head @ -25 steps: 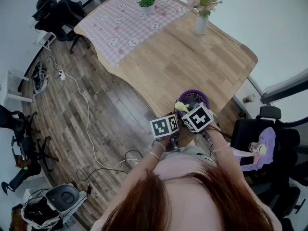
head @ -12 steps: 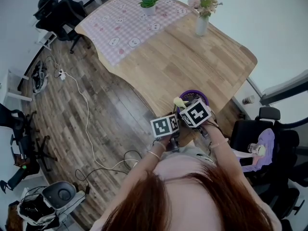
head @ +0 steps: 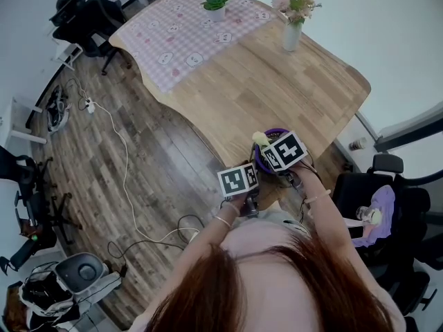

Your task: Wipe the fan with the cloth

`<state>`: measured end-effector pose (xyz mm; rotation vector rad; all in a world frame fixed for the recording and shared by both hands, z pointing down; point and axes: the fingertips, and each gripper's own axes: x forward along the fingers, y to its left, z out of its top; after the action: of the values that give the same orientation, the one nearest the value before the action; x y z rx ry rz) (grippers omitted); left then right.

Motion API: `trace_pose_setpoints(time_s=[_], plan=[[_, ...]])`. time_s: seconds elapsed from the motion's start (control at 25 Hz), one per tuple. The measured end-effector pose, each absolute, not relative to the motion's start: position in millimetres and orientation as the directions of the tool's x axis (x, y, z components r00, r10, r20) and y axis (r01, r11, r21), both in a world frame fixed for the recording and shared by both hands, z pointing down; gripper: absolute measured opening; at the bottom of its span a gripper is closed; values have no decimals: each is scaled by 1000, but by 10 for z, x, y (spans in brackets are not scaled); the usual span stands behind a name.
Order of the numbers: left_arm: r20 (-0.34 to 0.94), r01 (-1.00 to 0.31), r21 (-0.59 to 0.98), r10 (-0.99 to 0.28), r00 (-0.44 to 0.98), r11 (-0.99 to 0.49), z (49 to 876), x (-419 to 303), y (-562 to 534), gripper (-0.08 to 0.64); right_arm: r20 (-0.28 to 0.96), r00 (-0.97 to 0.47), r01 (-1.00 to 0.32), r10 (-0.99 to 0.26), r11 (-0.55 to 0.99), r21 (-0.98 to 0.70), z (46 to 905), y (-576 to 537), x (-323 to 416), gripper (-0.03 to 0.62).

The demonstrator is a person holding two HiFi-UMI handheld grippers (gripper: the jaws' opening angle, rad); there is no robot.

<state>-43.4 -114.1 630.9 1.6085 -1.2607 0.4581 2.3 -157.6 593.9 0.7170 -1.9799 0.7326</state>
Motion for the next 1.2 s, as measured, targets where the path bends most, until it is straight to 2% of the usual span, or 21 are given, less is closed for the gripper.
trace_pose_setpoints(time_s=[0.28,0.68,1.2], plan=[[778,-885,462,-503,376,52,6313,-449,-1155,80,879,-448,-725,-165,642,-249,5959,-1643,68,43],[789,-895,442,-499,357,58,6313,-427,-1151,78,854,-486,-760,-185,571,-308,5951,-1720,183,43],[809,-915,399,-493,321,57,6314,-420,-1114,67,868,-408,-795,-283,578,-185,5933,-1806,367,43]])
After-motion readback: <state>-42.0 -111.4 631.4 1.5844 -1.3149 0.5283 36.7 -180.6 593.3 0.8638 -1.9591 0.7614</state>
